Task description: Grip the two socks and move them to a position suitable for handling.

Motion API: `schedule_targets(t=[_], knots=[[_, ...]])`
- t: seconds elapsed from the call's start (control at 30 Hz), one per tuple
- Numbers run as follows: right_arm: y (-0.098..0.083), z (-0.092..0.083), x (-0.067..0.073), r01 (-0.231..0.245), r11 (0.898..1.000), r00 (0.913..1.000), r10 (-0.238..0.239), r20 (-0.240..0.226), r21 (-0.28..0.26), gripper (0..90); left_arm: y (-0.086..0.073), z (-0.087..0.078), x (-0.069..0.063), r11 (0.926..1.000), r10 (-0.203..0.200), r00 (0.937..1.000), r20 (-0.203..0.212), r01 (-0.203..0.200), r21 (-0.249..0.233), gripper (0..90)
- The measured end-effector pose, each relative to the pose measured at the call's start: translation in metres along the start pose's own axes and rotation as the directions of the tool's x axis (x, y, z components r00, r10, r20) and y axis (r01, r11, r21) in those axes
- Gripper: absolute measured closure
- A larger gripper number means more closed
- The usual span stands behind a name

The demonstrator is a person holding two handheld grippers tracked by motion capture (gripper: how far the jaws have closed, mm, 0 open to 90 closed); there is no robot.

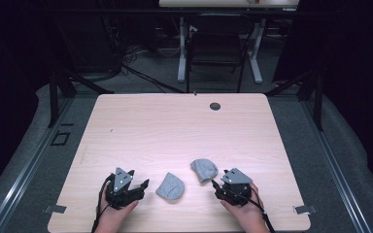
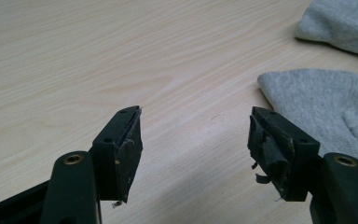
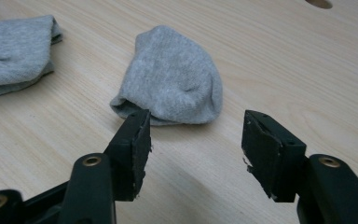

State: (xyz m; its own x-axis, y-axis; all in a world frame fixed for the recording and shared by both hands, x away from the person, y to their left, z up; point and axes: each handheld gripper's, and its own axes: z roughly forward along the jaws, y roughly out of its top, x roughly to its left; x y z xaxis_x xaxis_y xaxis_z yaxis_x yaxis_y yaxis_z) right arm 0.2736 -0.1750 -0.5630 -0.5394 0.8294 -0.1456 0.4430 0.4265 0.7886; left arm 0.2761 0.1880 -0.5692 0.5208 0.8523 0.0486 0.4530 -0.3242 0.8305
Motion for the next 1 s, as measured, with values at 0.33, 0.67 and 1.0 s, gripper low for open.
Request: schedule_targets(t=[0.33, 0.67, 1.0], knots=[[0.000, -0.001, 0.003, -0.004, 1.000, 0.9999, 0.004, 0.009, 0.013, 53.1, -0.001, 0.001, 0.003, 0.9994, -0.024, 0.9993, -0.030, 0.025, 0.025, 36.2], [0.001, -0.001, 0.005, -0.010, 1.000, 0.9999, 0.009, 0.014, 0.020, 60.2, -0.002, 0.000, -0.003, 0.9991, -0.030, 0.9995, -0.014, 0.030, 0.029, 48.0], [0.004, -0.007, 0.009, 0.002, 1.000, 0.9999, -0.003, 0.010, 0.022, 62.8, 0.005, 0.006, -0.024, 0.9992, 0.034, 0.9991, 0.026, -0.034, 0.021, 54.4]])
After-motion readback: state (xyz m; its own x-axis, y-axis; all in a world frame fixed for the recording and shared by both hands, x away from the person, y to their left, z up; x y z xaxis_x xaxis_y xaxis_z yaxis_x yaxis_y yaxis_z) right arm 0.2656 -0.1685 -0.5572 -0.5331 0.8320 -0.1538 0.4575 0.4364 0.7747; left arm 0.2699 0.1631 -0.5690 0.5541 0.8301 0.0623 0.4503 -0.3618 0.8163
